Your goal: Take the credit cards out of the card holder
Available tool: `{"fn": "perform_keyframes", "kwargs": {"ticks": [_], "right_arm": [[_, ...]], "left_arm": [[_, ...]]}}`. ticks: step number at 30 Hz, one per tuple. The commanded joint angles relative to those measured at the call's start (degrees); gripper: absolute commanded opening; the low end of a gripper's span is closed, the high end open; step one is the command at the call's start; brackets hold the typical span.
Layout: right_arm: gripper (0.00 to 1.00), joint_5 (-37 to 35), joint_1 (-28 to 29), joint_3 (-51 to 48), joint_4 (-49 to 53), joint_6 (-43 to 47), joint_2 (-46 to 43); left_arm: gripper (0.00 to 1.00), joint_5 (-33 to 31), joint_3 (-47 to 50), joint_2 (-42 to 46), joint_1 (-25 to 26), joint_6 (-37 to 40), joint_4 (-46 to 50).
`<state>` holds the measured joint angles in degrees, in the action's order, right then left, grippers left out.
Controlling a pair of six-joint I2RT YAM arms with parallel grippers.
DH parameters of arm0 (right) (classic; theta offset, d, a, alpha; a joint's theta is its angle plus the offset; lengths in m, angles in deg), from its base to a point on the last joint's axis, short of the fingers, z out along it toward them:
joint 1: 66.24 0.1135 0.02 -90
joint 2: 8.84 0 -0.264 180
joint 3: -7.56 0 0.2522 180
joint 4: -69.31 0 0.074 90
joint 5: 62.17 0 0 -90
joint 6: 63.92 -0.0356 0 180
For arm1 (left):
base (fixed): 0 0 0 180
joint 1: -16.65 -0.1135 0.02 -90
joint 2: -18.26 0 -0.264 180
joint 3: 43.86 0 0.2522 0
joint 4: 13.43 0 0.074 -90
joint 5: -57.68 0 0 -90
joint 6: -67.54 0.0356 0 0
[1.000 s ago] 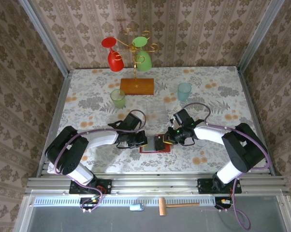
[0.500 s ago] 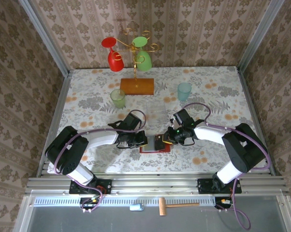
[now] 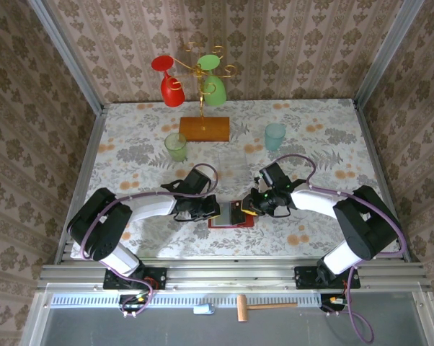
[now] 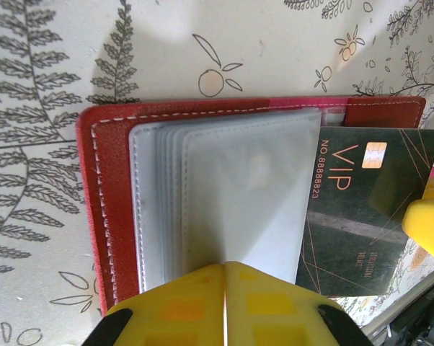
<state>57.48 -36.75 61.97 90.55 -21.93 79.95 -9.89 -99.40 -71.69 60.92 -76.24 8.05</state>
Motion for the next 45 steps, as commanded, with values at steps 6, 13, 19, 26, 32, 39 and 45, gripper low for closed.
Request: {"fn": "perform_keyframes", "kwargs": {"ticks": [6, 13, 19, 26, 32, 39, 45], "right_arm": [[0.16, 2.3, 0.8, -0.8, -0.5, -1.3, -0.7], [0.12, 1.6, 0.9, -1.0, -0.1, -1.1, -1.5], [0.09, 1.3, 0.9, -0.5, 1.1, -0.5, -2.1], [0.06, -0.2, 0.9, -0.1, 3.7, 0.4, -4.9], [0.04, -2.4, 0.8, 1.4, 8.3, 2.5, -7.5], [0.03, -6.6, 0.7, 6.9, 17.9, 9.3, -8.6], [0.02, -10.0, 0.6, 12.5, 25.9, 18.2, -8.4]], "left_arm": [[0.09, -0.6, 0.1, -0.6, 0.4, 0.0, 0.6], [0.09, -0.5, -0.4, -1.1, 0.5, 0.1, 0.8], [0.09, -0.6, -0.8, -0.4, 0.4, 0.1, 1.2], [0.1, -0.9, -1.7, 0.6, 0.3, 0.9, 1.7], [0.1, -1.3, -2.2, 3.4, -0.9, 2.3, 2.1], [0.12, -2.6, -0.2, 9.7, -4.4, 4.1, 1.0], [0.14, -2.9, 1.9, 14.5, -8.6, 5.8, 1.9]]}}
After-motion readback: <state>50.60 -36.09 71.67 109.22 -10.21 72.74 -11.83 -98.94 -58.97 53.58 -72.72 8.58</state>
